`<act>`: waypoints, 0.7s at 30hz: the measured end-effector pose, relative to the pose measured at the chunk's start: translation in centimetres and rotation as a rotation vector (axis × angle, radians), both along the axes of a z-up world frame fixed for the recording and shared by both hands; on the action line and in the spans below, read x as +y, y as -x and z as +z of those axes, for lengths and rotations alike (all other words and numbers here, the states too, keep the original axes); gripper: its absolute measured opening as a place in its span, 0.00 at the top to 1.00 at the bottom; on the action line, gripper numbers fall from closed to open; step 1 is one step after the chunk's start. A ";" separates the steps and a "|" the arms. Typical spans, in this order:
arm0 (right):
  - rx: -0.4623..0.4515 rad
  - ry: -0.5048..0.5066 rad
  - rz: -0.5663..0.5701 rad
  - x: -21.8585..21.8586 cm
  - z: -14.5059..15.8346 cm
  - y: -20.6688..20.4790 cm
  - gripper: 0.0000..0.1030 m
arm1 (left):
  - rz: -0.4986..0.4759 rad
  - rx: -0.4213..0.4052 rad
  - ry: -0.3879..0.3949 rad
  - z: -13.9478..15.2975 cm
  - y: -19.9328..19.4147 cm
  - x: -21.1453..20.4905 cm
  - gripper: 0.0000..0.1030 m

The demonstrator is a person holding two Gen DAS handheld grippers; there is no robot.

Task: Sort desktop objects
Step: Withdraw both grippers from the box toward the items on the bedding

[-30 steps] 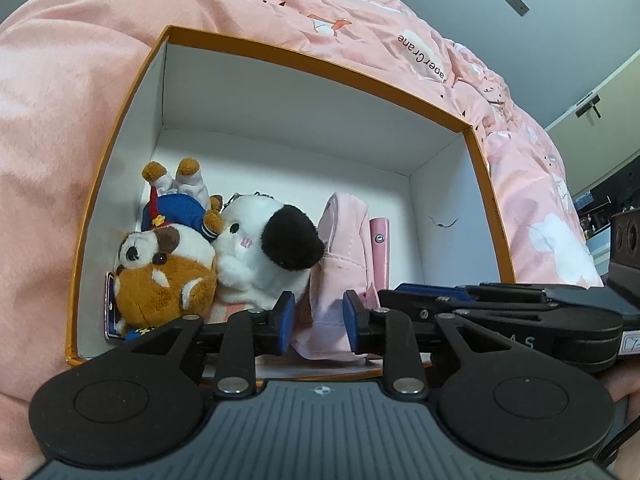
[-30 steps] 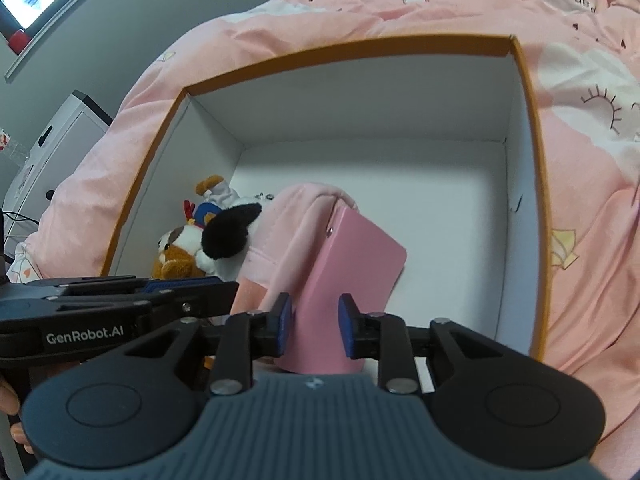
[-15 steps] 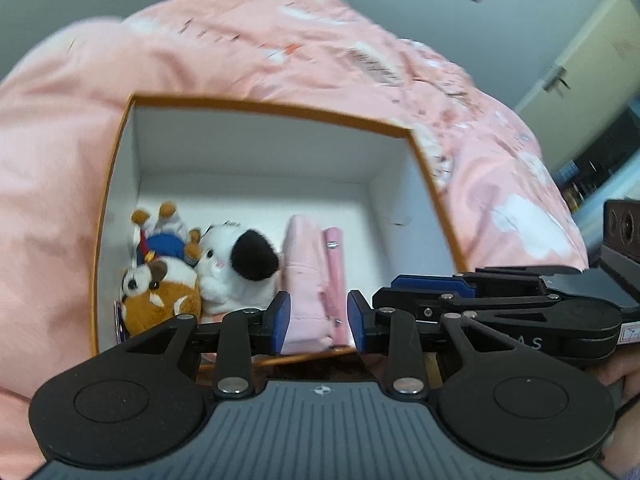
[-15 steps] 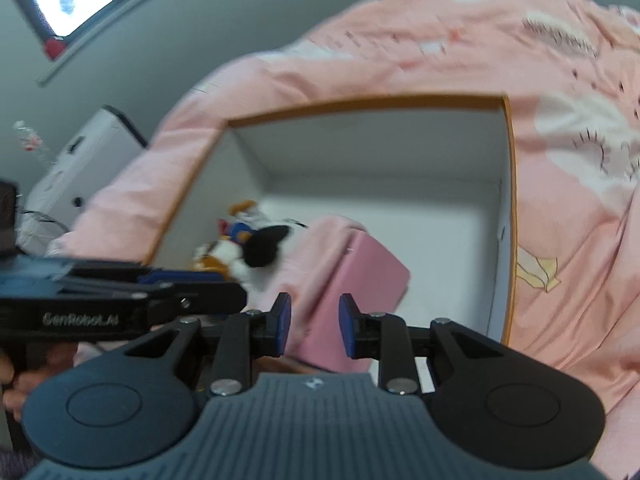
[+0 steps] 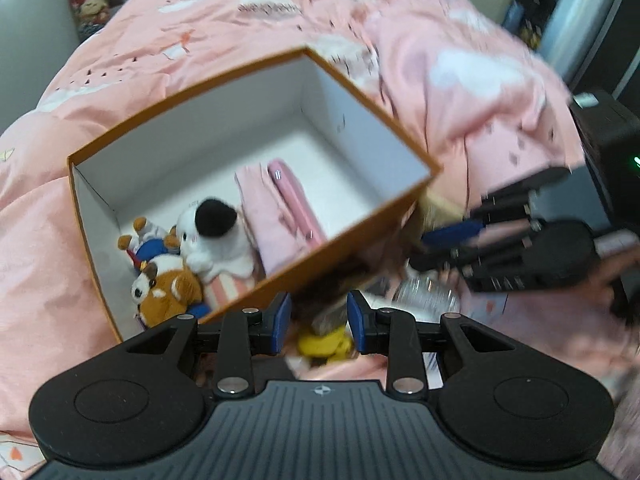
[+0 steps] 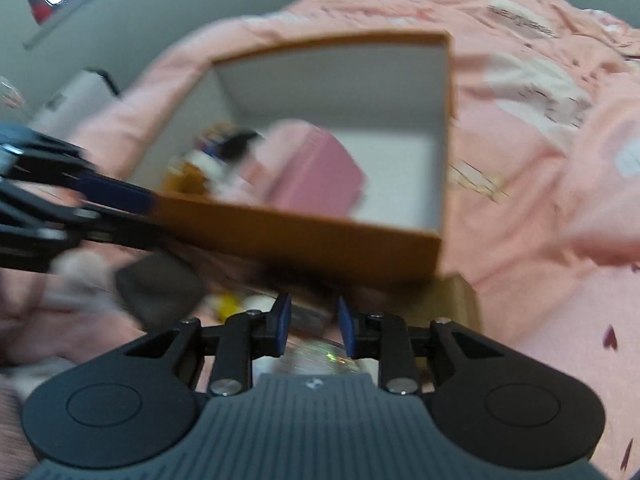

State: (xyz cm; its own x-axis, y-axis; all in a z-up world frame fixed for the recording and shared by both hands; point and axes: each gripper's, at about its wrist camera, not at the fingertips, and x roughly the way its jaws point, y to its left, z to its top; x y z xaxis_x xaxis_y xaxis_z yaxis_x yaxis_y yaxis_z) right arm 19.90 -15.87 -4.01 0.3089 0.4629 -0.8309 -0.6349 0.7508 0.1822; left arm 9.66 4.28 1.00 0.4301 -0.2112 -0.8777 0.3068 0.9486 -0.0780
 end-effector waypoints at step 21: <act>-0.252 0.275 0.186 5.1 -3.5 3.3 0.64 | -0.185 0.110 -0.295 -4.0 2.5 -1.8 0.55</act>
